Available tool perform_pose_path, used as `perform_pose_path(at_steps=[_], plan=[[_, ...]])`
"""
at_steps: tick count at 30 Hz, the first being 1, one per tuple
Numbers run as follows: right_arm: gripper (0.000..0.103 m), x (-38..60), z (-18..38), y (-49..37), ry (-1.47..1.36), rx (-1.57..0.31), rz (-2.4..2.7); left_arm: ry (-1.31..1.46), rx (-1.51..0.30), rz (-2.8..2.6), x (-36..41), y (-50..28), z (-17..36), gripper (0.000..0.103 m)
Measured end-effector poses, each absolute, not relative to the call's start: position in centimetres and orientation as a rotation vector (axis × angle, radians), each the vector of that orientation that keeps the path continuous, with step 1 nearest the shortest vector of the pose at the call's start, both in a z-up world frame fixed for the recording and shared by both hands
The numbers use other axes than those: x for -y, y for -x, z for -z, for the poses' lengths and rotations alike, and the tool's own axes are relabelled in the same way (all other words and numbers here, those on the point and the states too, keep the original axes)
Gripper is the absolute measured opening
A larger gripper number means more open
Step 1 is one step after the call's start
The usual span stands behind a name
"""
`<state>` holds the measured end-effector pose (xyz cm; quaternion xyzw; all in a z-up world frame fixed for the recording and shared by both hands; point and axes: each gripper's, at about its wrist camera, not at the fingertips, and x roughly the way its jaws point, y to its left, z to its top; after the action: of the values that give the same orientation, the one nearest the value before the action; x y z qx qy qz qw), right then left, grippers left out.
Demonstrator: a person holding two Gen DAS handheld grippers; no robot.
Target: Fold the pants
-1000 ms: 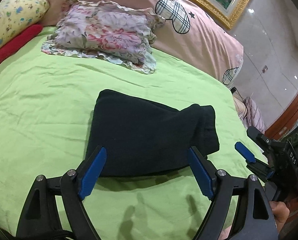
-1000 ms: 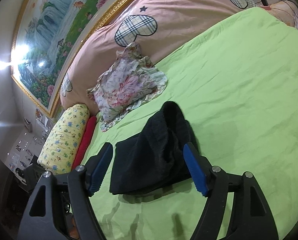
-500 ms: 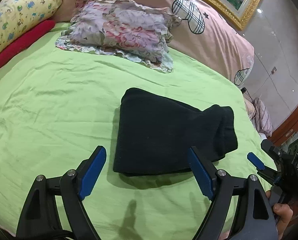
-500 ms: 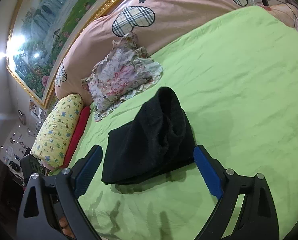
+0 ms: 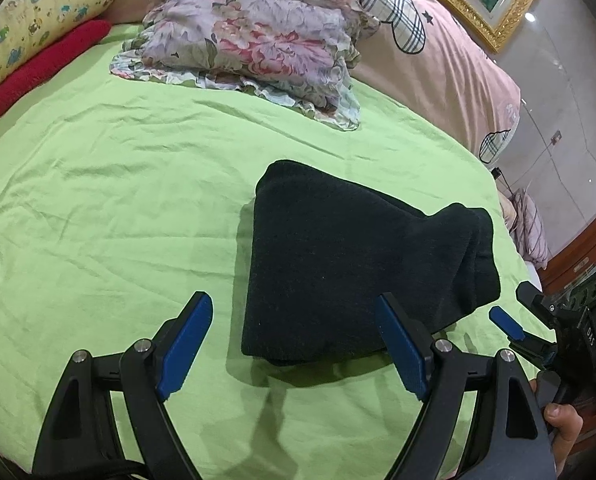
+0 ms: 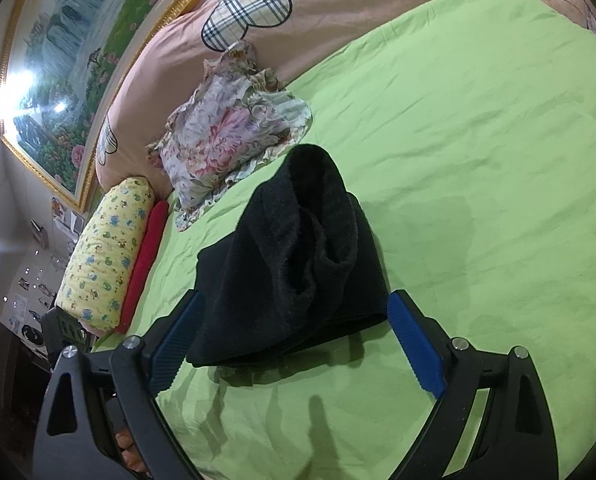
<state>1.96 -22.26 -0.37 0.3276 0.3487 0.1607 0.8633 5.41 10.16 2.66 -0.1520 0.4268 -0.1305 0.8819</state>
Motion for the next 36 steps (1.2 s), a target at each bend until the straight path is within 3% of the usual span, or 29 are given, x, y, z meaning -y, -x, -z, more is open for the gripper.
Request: perform_pose_path(at_steps=[36], plan=[[0.092,23.8,4.9,-7.5,-0.714,-0.815,-0.394,0.399,-0.998,0.343,-8.1,-13.4,2.2,0.084]])
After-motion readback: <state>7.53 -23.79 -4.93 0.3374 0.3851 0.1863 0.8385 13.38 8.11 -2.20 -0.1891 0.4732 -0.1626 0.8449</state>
